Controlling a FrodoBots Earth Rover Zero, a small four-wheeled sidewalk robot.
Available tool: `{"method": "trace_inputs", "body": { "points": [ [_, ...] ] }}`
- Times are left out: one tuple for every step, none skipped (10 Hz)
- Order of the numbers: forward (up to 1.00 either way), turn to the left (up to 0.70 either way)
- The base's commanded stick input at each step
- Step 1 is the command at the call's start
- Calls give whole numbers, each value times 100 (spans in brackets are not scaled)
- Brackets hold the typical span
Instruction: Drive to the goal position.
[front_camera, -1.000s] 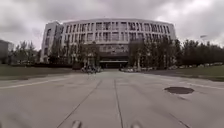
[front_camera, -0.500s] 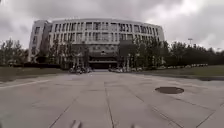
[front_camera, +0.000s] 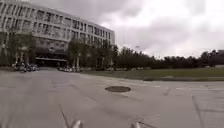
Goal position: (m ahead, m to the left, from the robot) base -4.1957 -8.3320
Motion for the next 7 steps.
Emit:
{"method": "trace_inputs", "body": {
  "points": [
    [0,-48],
    [0,-48],
    [0,-48],
    [0,-48],
    [0,-49],
    [0,-49],
    [0,-49]
  ]
}}
